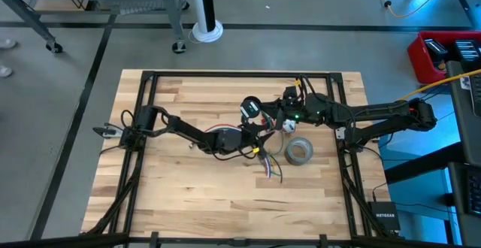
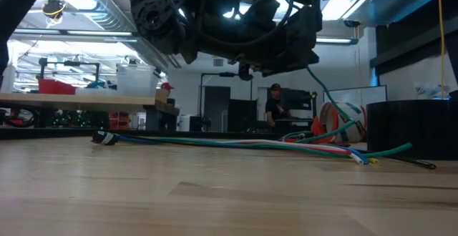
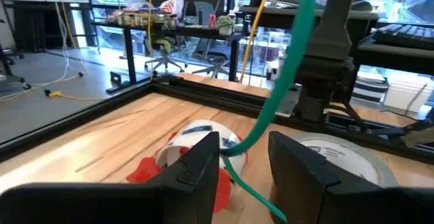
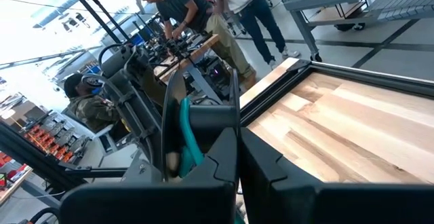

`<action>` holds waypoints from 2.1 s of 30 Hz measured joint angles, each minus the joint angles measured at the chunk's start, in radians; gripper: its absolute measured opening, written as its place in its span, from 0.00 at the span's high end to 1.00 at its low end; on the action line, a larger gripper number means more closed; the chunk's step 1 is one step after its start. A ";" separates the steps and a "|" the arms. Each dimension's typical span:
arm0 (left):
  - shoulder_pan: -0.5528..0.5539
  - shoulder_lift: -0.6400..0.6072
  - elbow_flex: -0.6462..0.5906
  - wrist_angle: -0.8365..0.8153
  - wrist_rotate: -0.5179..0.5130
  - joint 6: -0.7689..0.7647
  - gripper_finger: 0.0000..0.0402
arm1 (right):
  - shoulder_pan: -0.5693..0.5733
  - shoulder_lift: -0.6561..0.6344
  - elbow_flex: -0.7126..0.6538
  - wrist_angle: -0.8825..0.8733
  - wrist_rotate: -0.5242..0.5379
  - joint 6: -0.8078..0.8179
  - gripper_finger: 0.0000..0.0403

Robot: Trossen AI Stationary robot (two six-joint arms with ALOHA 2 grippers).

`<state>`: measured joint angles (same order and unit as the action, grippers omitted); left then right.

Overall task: Coil cords
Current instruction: Coil green wire onto the spool

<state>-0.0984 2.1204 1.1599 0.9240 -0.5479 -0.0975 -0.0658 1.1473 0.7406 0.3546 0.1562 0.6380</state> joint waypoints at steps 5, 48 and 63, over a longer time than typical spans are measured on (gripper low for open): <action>0.000 0.000 0.000 0.002 -0.003 0.000 0.78 | 0.000 0.000 0.000 0.001 0.000 0.000 0.98; -0.017 -0.037 -0.052 -0.292 -0.406 -0.194 1.00 | 0.000 -0.184 0.000 -0.705 0.012 0.096 0.98; 0.082 -0.065 -0.052 -0.310 -0.157 -0.255 1.00 | 0.000 -0.183 0.000 -0.861 0.008 0.151 0.98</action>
<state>-0.0161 2.0551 1.1076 0.6142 -0.7045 -0.3528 -0.0654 0.9641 0.7403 -0.5063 0.1638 0.7894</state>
